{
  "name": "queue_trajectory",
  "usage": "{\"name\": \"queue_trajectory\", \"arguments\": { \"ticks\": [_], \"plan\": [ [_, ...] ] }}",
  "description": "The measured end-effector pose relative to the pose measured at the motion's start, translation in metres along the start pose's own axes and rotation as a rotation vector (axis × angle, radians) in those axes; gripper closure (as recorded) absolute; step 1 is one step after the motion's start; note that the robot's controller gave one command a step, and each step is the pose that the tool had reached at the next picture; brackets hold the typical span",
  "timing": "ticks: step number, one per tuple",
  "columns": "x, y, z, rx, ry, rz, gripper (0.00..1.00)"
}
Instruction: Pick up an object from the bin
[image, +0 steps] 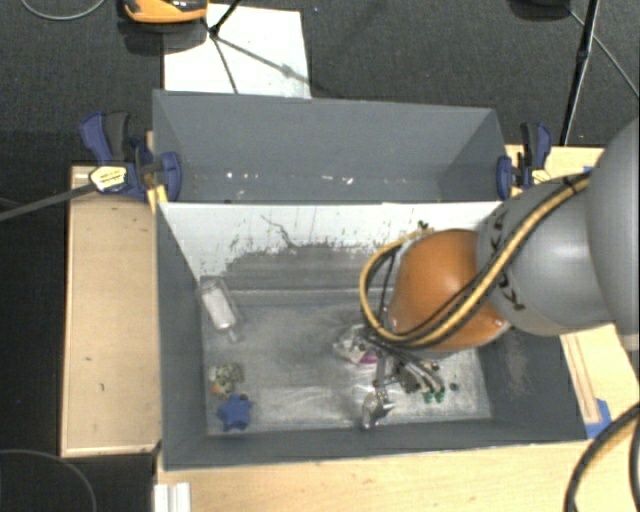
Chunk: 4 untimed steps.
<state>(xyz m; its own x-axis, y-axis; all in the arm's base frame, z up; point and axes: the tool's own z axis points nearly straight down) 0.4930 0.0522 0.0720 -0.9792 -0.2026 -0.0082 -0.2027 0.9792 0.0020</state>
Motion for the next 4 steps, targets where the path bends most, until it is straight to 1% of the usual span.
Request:
{"name": "queue_trajectory", "arguments": {
  "ticks": [1, 2, 3, 4],
  "plan": [
    [-0.079, -0.063, -0.03, 0.005, -0.001, -0.204, 0.0],
    [-0.072, -0.075, -0.028, 0.001, 0.006, -0.275, 0.0],
    [-0.072, -0.072, -0.001, 0.002, 0.002, -0.191, 0.0],
    [-0.073, -0.072, -0.003, 0.001, 0.003, -0.188, 0.0]
  ]
}}
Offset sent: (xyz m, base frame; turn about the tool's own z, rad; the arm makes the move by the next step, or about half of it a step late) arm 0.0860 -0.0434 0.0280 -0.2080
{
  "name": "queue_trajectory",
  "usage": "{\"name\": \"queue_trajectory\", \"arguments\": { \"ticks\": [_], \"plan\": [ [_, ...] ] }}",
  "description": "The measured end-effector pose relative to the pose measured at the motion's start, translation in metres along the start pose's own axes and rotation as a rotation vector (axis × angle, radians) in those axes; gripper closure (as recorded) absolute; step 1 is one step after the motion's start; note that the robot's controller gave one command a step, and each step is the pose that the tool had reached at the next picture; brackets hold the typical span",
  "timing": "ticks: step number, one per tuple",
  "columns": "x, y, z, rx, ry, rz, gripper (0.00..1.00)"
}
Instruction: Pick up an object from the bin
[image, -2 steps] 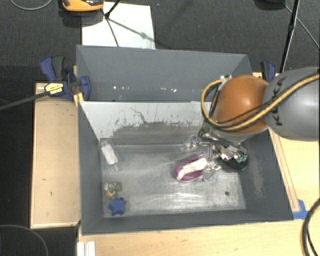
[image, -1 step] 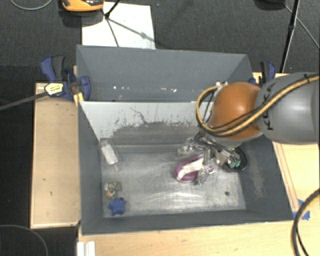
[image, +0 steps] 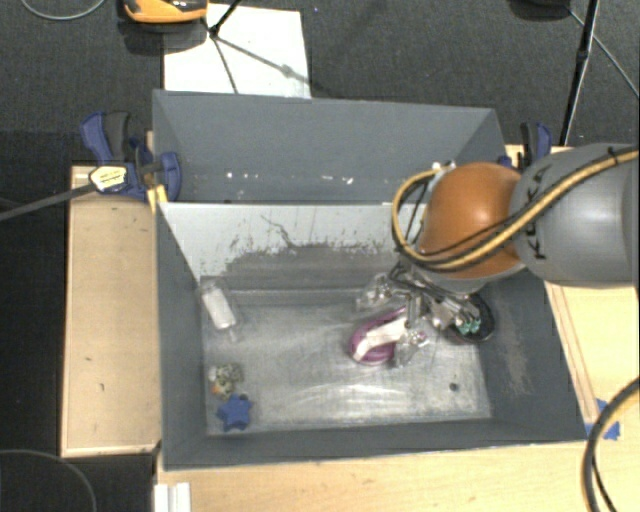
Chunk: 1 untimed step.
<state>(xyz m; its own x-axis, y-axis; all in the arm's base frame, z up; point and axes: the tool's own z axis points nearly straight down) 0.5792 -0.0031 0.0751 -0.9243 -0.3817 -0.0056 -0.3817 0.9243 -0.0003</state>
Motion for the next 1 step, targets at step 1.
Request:
{"name": "queue_trajectory", "arguments": {
  "ticks": [1],
  "plan": [
    [-0.0027, -0.0003, -0.0022, 0.002, -0.009, 0.004, 1.0]
  ]
}}
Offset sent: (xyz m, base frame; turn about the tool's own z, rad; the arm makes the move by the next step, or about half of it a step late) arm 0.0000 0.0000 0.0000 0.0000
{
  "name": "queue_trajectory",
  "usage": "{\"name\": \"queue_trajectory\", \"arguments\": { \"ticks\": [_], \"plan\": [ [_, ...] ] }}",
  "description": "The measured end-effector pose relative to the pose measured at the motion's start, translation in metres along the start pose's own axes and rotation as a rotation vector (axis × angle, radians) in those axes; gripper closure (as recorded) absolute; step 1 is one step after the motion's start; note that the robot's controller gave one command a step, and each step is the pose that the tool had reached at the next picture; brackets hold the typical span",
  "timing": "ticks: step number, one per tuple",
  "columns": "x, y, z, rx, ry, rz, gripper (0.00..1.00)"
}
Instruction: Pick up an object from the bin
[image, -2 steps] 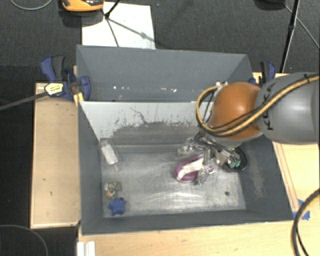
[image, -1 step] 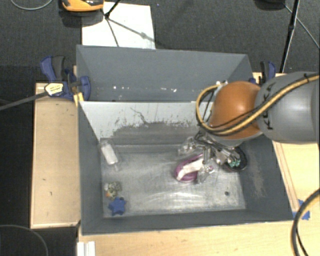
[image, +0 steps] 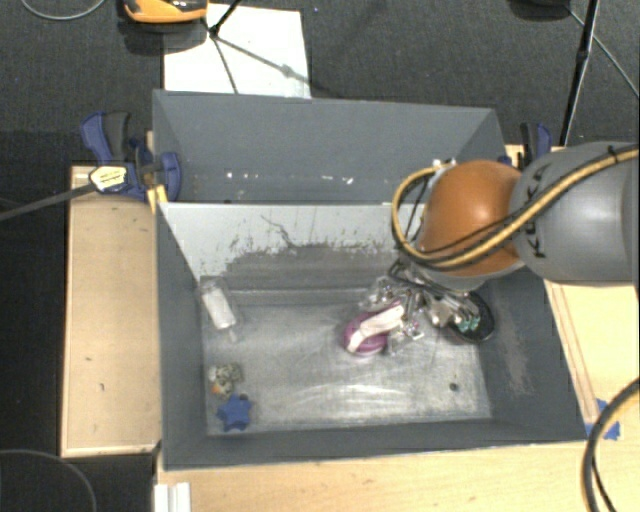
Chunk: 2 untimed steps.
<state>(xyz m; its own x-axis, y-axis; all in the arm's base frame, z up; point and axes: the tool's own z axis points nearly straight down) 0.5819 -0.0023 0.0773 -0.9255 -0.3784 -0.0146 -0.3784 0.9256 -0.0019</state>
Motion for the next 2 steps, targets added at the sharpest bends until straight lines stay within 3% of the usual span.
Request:
{"name": "queue_trajectory", "arguments": {
  "ticks": [2],
  "plan": [
    [-0.0024, -0.0005, -0.0253, -0.001, 0.009, 0.009, 1.0]
  ]
}}
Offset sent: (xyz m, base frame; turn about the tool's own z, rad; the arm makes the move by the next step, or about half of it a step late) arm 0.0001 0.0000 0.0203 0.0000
